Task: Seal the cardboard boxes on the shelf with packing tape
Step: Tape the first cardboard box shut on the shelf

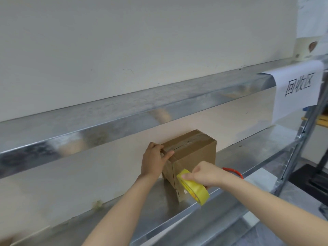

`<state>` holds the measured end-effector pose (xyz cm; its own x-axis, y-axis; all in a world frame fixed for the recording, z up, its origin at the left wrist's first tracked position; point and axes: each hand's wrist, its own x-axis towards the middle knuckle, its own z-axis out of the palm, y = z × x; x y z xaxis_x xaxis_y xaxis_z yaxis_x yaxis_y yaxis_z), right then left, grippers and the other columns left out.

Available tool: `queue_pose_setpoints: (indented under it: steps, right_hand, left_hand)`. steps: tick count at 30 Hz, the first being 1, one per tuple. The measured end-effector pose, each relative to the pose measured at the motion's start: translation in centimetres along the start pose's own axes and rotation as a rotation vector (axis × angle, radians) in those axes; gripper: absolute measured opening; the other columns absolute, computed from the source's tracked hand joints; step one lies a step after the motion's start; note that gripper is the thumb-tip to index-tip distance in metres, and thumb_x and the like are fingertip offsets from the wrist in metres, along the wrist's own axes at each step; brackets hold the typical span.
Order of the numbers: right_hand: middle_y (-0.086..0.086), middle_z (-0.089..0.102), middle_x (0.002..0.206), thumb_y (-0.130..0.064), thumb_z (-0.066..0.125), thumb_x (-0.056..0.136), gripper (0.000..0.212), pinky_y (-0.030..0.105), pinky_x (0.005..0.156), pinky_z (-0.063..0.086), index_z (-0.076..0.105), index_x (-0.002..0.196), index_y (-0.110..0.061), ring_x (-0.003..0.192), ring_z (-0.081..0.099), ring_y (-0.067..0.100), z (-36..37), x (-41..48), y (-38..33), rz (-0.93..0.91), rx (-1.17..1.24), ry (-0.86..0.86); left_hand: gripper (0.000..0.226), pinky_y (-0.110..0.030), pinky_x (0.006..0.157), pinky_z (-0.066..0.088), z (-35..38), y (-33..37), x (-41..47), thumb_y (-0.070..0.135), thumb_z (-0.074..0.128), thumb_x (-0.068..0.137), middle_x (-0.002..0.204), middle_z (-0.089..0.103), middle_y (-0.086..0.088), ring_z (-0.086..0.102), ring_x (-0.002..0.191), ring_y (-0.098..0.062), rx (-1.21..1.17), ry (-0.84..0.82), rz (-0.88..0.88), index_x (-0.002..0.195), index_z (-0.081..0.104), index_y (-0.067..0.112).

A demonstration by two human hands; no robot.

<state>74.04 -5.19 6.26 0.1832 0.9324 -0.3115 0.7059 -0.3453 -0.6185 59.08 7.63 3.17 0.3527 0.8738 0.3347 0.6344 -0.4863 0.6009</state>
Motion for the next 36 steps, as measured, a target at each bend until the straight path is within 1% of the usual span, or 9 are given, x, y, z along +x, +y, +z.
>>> queue_pose_setpoints:
  steps: [3, 7, 10, 15, 22, 27, 30, 33, 36]
  right_hand:
    - [0.002, 0.037, 0.054, -0.054, 0.057, 0.089, 0.057, 0.021, 0.048, 0.034, 0.031, 0.052, -0.019, 0.048, 0.046, 0.016, 0.3, 0.2, 0.1, -0.007, -0.05, -0.003]
    - [0.003, 0.04, 0.054, -0.054, 0.057, 0.089, 0.056, 0.021, 0.048, 0.036, 0.033, 0.052, -0.018, 0.049, 0.049, 0.017, 0.7, 0.4, 0.0, -0.004, -0.065, -0.007]
    - [0.003, 0.04, 0.055, -0.053, 0.058, 0.088, 0.056, 0.02, 0.048, 0.038, 0.034, 0.052, -0.017, 0.051, 0.048, 0.019, 0.6, 0.4, -0.1, 0.002, -0.056, -0.007]
    - [0.002, 0.037, 0.054, -0.052, 0.06, 0.088, 0.057, 0.021, 0.048, 0.038, 0.033, 0.051, -0.017, 0.052, 0.042, 0.019, 0.3, 0.2, 0.0, -0.005, -0.052, 0.004]
    - [0.002, 0.037, 0.057, -0.055, 0.058, 0.088, 0.057, 0.023, 0.051, 0.036, 0.033, 0.053, -0.018, 0.055, 0.041, 0.019, 0.2, -0.1, -0.1, -0.009, -0.071, -0.011]
    - [0.002, 0.036, 0.057, -0.057, 0.056, 0.089, 0.058, 0.026, 0.054, 0.031, 0.031, 0.053, -0.018, 0.056, 0.041, 0.019, 0.5, 0.0, -0.3, -0.023, -0.089, -0.03]
    - [0.004, 0.038, 0.055, -0.056, 0.054, 0.09, 0.059, 0.021, 0.051, 0.036, 0.031, 0.052, -0.018, 0.053, 0.051, 0.019, 0.7, 0.1, 0.1, -0.017, -0.1, -0.029]
    - [0.003, 0.035, 0.055, -0.057, 0.055, 0.089, 0.06, 0.021, 0.051, 0.035, 0.03, 0.052, -0.018, 0.052, 0.05, 0.017, 0.7, 0.3, 0.5, -0.012, -0.099, -0.026]
    - [0.003, 0.034, 0.056, -0.057, 0.059, 0.087, 0.059, 0.02, 0.051, 0.037, 0.03, 0.053, -0.018, 0.052, 0.048, 0.018, 0.5, 0.6, 0.5, -0.003, -0.064, -0.036]
  left_hand:
    - [0.034, -0.027, 0.074, 0.04, 0.4, 0.8, -0.4, 0.046, 0.062, 0.088, 0.1, 0.056, -0.004, 0.058, 0.091, -0.023, 0.079, 0.023, -0.04, 0.089, 0.068, 0.012]
    - [0.041, -0.03, 0.063, 0.034, 0.9, 1.2, -0.6, 0.042, 0.06, 0.091, 0.084, 0.06, -0.012, 0.058, 0.082, -0.032, 0.139, 0.048, -0.083, 0.062, 0.049, 0.015]
    - [0.038, -0.031, 0.066, 0.041, 0.9, 1.1, -0.8, 0.047, 0.058, 0.091, 0.086, 0.066, -0.008, 0.061, 0.082, -0.028, 0.135, 0.077, -0.099, 0.078, 0.067, 0.012]
    - [0.045, -0.032, 0.068, 0.037, 1.0, 1.7, -1.1, 0.049, 0.048, 0.096, 0.094, 0.062, -0.009, 0.059, 0.087, -0.031, 0.278, 0.032, -0.07, 0.082, 0.065, 0.009]
    - [0.017, -0.024, 0.078, 0.046, -2.6, -2.0, -0.1, 0.018, 0.073, 0.083, 0.088, 0.064, -0.001, 0.06, 0.081, -0.008, -0.126, -0.223, 0.169, 0.098, 0.076, 0.01]
    - [0.01, -0.02, 0.089, 0.04, -3.1, -2.7, 1.3, 0.019, 0.074, 0.081, 0.112, 0.065, 0.006, 0.058, 0.099, -0.008, 0.07, -0.217, 0.354, 0.088, 0.078, 0.012]
    - [0.024, -0.022, 0.095, 0.042, -3.1, -2.1, 1.4, 0.027, 0.067, 0.087, 0.115, 0.069, -0.002, 0.062, 0.108, -0.015, 0.172, -0.263, 0.444, 0.096, 0.076, 0.007]
    - [0.061, -0.035, 0.087, 0.051, -3.2, -1.9, 1.7, 0.054, 0.04, 0.085, 0.106, 0.071, -0.007, 0.065, 0.099, -0.02, 0.299, -0.322, 0.518, 0.096, 0.074, 0.005]
    - [0.077, -0.041, 0.083, 0.052, -3.4, -1.8, 1.8, 0.065, 0.028, 0.083, 0.103, 0.07, -0.01, 0.066, 0.096, -0.024, 0.351, -0.359, 0.527, 0.094, 0.071, 0.003]
